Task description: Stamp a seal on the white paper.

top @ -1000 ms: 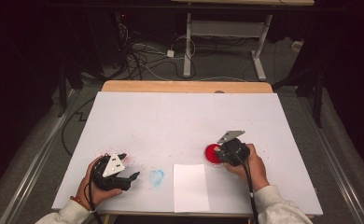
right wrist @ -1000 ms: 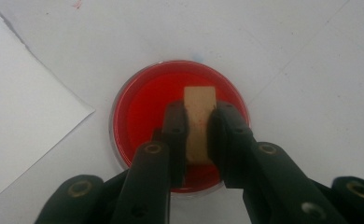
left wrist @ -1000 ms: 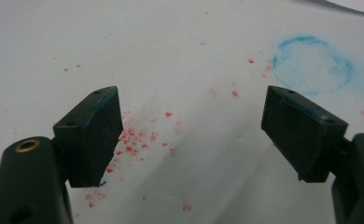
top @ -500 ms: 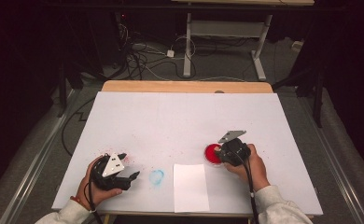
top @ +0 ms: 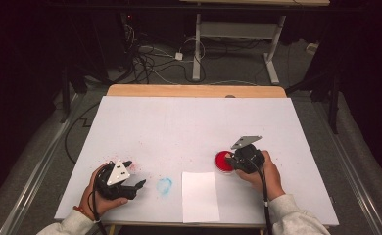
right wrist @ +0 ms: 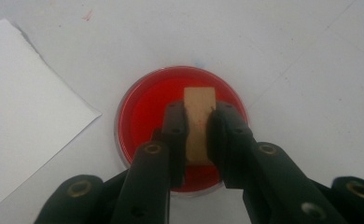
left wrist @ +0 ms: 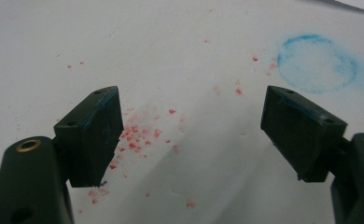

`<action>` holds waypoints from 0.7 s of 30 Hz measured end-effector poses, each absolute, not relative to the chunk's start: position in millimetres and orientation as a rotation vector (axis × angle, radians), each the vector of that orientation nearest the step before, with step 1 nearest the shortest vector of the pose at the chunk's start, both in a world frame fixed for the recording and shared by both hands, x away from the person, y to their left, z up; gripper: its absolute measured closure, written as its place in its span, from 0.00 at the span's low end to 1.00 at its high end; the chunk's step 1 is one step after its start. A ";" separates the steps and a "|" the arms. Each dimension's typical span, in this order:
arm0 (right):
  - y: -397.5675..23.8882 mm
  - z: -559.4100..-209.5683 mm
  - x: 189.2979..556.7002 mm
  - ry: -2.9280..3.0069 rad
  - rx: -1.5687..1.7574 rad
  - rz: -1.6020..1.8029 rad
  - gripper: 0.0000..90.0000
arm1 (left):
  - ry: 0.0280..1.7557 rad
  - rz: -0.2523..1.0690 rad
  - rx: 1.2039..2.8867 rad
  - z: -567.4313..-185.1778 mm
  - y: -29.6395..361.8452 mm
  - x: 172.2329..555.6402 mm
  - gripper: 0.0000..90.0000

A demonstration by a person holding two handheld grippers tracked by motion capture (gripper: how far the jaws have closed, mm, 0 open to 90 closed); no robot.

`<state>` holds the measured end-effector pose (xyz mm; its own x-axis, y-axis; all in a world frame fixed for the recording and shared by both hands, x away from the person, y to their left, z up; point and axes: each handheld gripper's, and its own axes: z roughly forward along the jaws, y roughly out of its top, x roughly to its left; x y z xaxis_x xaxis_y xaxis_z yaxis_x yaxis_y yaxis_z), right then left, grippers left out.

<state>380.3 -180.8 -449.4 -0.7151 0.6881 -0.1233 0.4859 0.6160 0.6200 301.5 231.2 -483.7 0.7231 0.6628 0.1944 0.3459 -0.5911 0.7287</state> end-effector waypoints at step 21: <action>-199.1 -393.7 356.1 2.332 0.871 1.056 0.85 | 0.744 0.606 2.256 -483.1 229.6 299.2 0.22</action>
